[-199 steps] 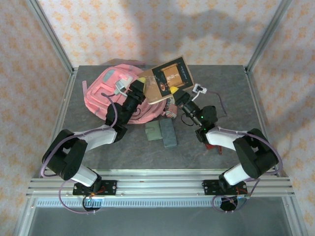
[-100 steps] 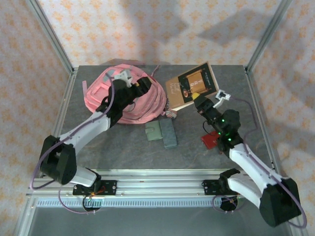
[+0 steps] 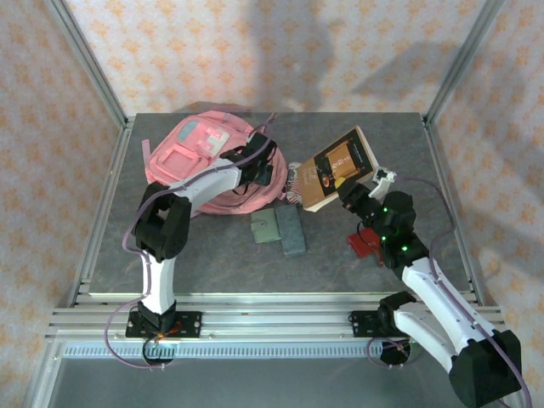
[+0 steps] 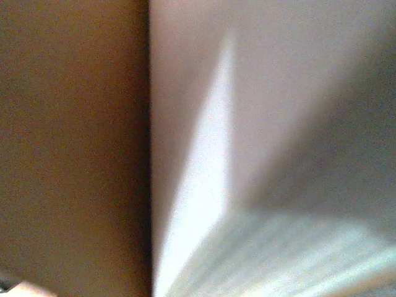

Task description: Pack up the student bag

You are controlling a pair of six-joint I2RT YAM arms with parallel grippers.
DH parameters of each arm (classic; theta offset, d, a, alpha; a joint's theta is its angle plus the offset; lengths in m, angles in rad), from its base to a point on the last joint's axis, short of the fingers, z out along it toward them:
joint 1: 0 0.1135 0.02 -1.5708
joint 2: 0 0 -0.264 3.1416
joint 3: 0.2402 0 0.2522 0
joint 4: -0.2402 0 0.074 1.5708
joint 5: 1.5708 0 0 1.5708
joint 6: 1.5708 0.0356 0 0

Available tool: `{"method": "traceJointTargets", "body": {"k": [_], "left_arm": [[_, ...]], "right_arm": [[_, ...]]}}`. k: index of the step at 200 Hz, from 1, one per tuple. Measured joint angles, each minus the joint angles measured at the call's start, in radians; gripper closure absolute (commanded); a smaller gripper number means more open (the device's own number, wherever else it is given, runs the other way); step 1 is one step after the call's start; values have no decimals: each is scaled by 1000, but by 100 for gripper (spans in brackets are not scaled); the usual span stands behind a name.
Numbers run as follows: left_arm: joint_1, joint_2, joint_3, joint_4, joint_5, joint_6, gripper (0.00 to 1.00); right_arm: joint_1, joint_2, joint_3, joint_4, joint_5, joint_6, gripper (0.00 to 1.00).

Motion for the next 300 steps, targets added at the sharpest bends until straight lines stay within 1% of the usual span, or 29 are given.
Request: {"method": "traceJointTargets", "body": {"k": [8, 33, 43, 78, 82, 95, 104, 116, 154, 195, 213, 249, 270, 300], "left_arm": [[-2, 13, 0, -11, -29, 11, 23], [-3, 28, 0, -16, -112, 44, 33], [-3, 28, -2, -12, -138, 54, 36], [-10, 31, -33, 31, -180, 87, 37], [-10, 33, -34, 34, -183, 88, 43], [-10, 41, -34, 43, -183, 93, 70], [-13, 48, -34, 53, -183, 106, 84], [-19, 57, -36, 61, -193, 110, 100], [-21, 60, -33, 55, -210, 145, 100], [-11, 8, 46, -24, -215, 190, 100], [5, -55, 103, -55, -231, 211, 100], [51, -192, 182, -72, -273, 256, 100], [61, -235, 191, -73, -281, 276, 100], [61, -240, 189, -73, -280, 298, 100]], "right_arm": [[0, -2, 0, 0, -2, 0, 100], [0, -5, 0, 0, -5, 0, 100], [0, -5, 0, 0, -7, 1, 100], [0, -5, -2, 0, -18, 1, 100], [0, -5, -3, 0, -19, 1, 100], [0, -5, -4, 0, -22, 2, 100], [0, -5, -7, 0, -23, 3, 100], [0, -5, -12, 0, -26, 5, 100], [0, 13, -14, -4, -51, 11, 100], [0, 148, 13, -5, -145, 55, 100], [0, 240, 39, 29, -211, 98, 100], [10, 446, 120, 167, -337, 197, 100], [44, 578, 220, 218, -385, 226, 100], [101, 810, 396, 343, -476, 311, 100]]}}
